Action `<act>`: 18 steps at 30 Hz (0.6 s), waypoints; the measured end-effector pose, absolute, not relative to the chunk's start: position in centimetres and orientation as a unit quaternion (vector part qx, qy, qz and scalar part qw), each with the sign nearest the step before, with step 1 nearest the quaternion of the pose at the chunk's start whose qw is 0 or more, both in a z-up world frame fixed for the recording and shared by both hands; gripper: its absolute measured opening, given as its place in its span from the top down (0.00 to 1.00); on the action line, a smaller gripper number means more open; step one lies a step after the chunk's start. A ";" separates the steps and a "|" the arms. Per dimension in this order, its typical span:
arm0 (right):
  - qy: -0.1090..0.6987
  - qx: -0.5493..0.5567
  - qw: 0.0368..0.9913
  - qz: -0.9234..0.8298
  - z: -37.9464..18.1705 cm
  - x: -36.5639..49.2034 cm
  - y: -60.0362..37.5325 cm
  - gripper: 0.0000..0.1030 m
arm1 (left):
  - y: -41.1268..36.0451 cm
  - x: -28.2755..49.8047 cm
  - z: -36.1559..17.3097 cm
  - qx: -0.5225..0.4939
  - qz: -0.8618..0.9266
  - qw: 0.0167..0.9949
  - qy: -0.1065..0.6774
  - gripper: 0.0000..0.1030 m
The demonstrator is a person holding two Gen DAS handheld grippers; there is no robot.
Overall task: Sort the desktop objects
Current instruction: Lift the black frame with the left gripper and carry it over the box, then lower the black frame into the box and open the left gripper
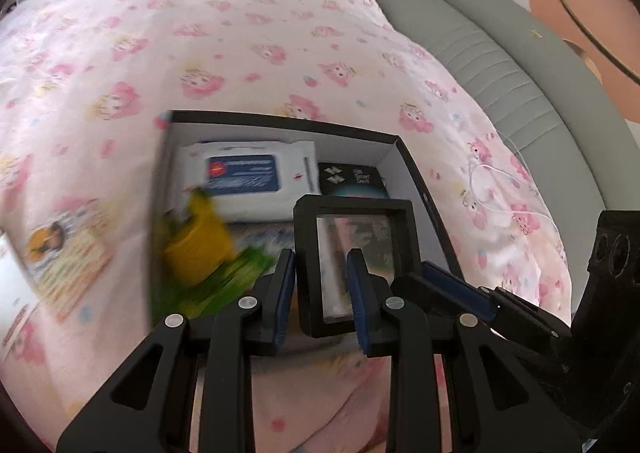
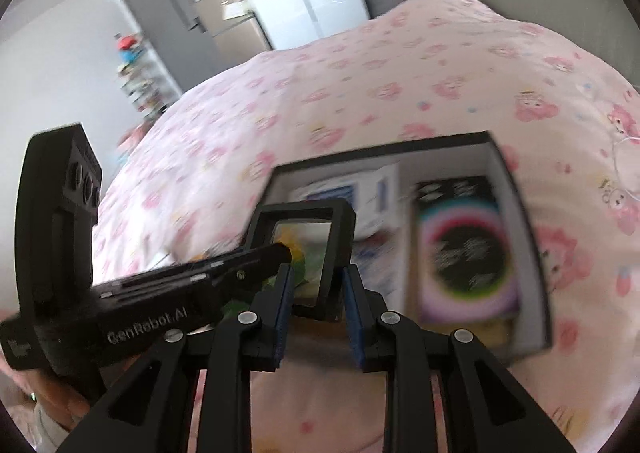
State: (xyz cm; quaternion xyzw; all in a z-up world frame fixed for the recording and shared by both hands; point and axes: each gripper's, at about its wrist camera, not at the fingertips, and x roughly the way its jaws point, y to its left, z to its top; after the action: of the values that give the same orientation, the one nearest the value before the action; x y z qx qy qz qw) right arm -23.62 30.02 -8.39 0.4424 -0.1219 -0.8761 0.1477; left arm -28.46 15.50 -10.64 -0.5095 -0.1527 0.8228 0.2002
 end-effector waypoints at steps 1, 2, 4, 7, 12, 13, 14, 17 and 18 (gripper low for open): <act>-0.131 0.447 0.142 -0.873 -9.1 -24.5 30.6 0.79 | 16.2 -29.5 -11.2 -0.517 0.817 0.201 -0.155 0.75; -0.136 0.450 0.139 -0.871 -9.5 -24.9 31.0 0.79 | 16.6 -30.1 -11.8 -0.525 0.813 0.200 -0.154 0.75; -0.147 0.462 0.134 -0.865 -11.0 -25.7 31.8 0.79 | 17.3 -30.9 -13.2 -0.539 0.805 0.198 -0.147 0.75; -0.155 0.487 0.135 -0.849 -13.0 -26.7 32.4 0.79 | 17.7 -31.4 -14.5 -0.551 0.799 0.194 -0.144 0.75; -0.152 0.503 0.136 -0.840 -14.1 -27.4 32.3 0.79 | 17.6 -31.7 -15.6 -0.561 0.794 0.184 -0.145 0.77; -0.150 0.505 0.136 -0.839 -14.3 -27.5 32.3 0.80 | 17.6 -31.8 -15.9 -0.563 0.793 0.182 -0.146 0.77; -0.148 0.507 0.136 -0.838 -14.5 -27.6 32.2 0.80 | 17.5 -31.9 -16.1 -0.565 0.792 0.180 -0.146 0.77; -0.143 0.514 0.137 -0.835 -15.0 -27.9 32.0 0.80 | 17.5 -32.0 -16.8 -0.571 0.789 0.174 -0.147 0.77; -0.142 0.516 0.137 -0.833 -15.2 -28.0 31.9 0.80 | 17.5 -32.1 -17.1 -0.573 0.788 0.172 -0.147 0.77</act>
State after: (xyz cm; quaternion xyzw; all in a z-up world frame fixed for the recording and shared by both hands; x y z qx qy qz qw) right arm -28.03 31.88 -15.17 0.5163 -0.1418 -0.8335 0.1368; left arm -32.09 17.46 -17.08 -0.5733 -0.1472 0.7876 0.1716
